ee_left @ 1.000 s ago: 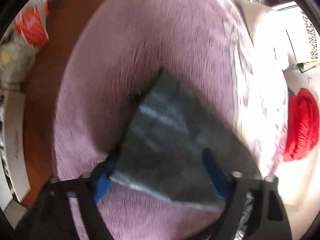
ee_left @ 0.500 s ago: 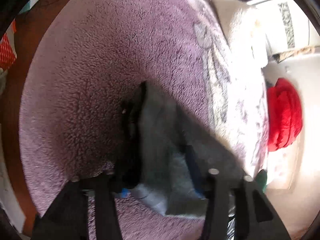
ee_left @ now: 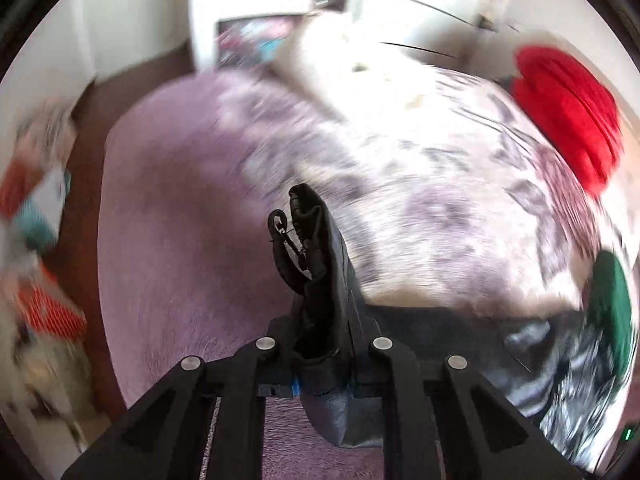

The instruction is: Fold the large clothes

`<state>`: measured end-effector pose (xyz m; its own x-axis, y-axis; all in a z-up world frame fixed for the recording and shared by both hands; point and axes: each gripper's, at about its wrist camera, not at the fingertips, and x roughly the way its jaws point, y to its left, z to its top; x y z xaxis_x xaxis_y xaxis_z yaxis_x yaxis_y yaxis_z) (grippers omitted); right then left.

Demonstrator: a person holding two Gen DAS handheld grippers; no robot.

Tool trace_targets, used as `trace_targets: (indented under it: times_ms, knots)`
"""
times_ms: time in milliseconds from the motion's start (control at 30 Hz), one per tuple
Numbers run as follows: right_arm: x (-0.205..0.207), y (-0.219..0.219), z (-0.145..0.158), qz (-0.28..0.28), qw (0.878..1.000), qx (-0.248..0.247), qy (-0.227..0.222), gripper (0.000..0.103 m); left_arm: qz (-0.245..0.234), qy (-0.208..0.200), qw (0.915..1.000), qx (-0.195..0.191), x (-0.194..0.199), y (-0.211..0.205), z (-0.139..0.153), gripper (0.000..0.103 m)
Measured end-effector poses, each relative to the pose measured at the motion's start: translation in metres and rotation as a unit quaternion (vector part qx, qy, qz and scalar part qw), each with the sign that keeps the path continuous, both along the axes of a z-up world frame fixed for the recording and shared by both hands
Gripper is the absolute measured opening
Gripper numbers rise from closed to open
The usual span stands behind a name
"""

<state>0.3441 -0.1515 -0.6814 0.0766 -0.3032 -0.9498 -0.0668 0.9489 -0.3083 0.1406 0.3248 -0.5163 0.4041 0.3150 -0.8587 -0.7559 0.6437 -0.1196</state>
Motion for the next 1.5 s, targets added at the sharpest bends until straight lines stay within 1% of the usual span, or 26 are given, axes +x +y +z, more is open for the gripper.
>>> trace_targets:
  times_ms: [67, 133, 233, 300, 367, 400, 433, 500, 600, 633, 700, 800, 867, 933, 967, 1000, 1033, 1100, 1133, 1167, 1233, 1300, 1367, 1400, 1467, 1500]
  knots:
    - [-0.001, 0.010, -0.005, 0.018, 1.000, 0.000, -0.006, 0.091, -0.033, 0.004, 0.9993, 0.016, 0.008, -0.018, 0.017, 0.011]
    - [-0.002, 0.014, -0.009, 0.026, 1.000, 0.012, -0.010, 0.091, -0.076, 0.007, 0.9966, 0.033, 0.033, -0.041, 0.033, 0.010]
    - [-0.007, 0.011, 0.000, 0.004, 0.999, 0.051, -0.004, 0.091, -0.137, 0.006, 0.9892, 0.051, 0.064, -0.077, 0.052, 0.010]
    - [0.004, -0.017, -0.012, -0.026, 0.996, 0.082, 0.002, 0.091, -0.186, 0.002, 0.9807, 0.061, 0.088, -0.112, 0.068, 0.009]
    - [0.003, -0.043, -0.007, -0.060, 0.992, 0.110, 0.001, 0.091, -0.232, -0.004, 0.9709, 0.061, 0.116, -0.150, 0.082, 0.009]
    - [0.004, -0.057, -0.006, -0.074, 0.990, 0.117, 0.001, 0.091, -0.263, -0.011, 0.9632, 0.055, 0.132, -0.180, 0.091, 0.009]
    - [0.002, -0.074, -0.003, -0.092, 0.988, 0.126, 0.000, 0.091, -0.277, -0.014, 0.9595, 0.052, 0.141, -0.194, 0.095, 0.009]
    - [-0.002, -0.113, 0.002, -0.130, 0.981, 0.145, -0.001, 0.091, -0.328, -0.018, 0.9441, 0.031, 0.167, -0.251, 0.101, 0.009]
    - [-0.011, -0.172, 0.005, -0.173, 0.973, 0.150, -0.005, 0.091, -0.384, -0.023, 0.9229, 0.004, 0.192, -0.323, 0.103, 0.009]
    - [-0.014, -0.188, 0.004, -0.183, 0.972, 0.148, -0.007, 0.091, -0.411, -0.021, 0.9113, -0.008, 0.204, -0.358, 0.098, 0.009]
    - [-0.022, -0.223, -0.002, -0.202, 0.970, 0.138, -0.004, 0.091, -0.443, -0.016, 0.8962, -0.027, 0.219, -0.408, 0.090, 0.009]
    - [-0.035, -0.274, -0.017, -0.239, 0.962, 0.129, 0.009, 0.091, -0.489, 0.022, 0.8695, -0.069, 0.239, -0.482, 0.059, 0.009]
    - [-0.043, -0.306, -0.028, -0.269, 0.953, 0.137, 0.017, 0.091, -0.514, 0.070, 0.8497, -0.095, 0.250, -0.524, 0.028, 0.010]
    - [-0.044, -0.342, -0.040, -0.295, 0.943, 0.151, 0.021, 0.091, -0.527, 0.108, 0.8339, -0.124, 0.256, -0.549, -0.003, 0.011]
    - [-0.047, -0.352, -0.042, -0.307, 0.938, 0.161, 0.022, 0.091, -0.534, 0.130, 0.8262, -0.125, 0.257, -0.561, -0.019, 0.012]
    - [-0.052, -0.366, -0.046, -0.321, 0.930, 0.177, 0.023, 0.091, -0.539, 0.145, 0.8205, -0.125, 0.259, -0.567, -0.031, 0.014]
    - [-0.054, -0.375, -0.049, -0.332, 0.923, 0.192, 0.023, 0.091, -0.540, 0.149, 0.8184, -0.130, 0.261, -0.569, -0.036, 0.022]
    - [-0.061, -0.393, -0.052, -0.354, 0.908, 0.224, 0.017, 0.091, -0.541, 0.153, 0.8117, -0.160, 0.264, -0.566, -0.042, 0.041]
    - [-0.064, -0.402, -0.052, -0.365, 0.899, 0.242, 0.011, 0.091, -0.540, 0.147, 0.8103, -0.175, 0.263, -0.562, -0.039, 0.067]
    - [-0.066, -0.413, -0.053, -0.378, 0.887, 0.264, 0.005, 0.091, -0.539, 0.138, 0.8103, -0.184, 0.263, -0.557, -0.032, 0.081]
    - [-0.067, -0.429, -0.052, -0.400, 0.867, 0.299, -0.009, 0.091, -0.538, 0.120, 0.8130, -0.188, 0.263, -0.543, -0.015, 0.081]
    - [-0.063, -0.440, -0.048, -0.407, 0.850, 0.332, -0.030, 0.091, -0.530, 0.106, 0.8209, -0.184, 0.262, -0.521, 0.004, 0.081]
    - [-0.050, -0.444, -0.042, -0.398, 0.844, 0.356, -0.045, 0.091, -0.512, 0.089, 0.8385, -0.165, 0.263, -0.484, 0.026, 0.081]
    - [-0.039, -0.443, -0.039, -0.387, 0.844, 0.367, -0.050, 0.091, -0.493, 0.092, 0.8549, -0.132, 0.263, -0.456, 0.034, 0.081]
    - [-0.028, -0.418, -0.027, -0.364, 0.843, 0.392, -0.054, 0.091, -0.465, 0.102, 0.8755, -0.084, 0.262, -0.411, 0.038, 0.081]
    - [-0.034, -0.396, -0.009, -0.355, 0.843, 0.401, -0.053, 0.091, -0.443, 0.116, 0.8873, -0.054, 0.261, -0.387, 0.035, 0.081]
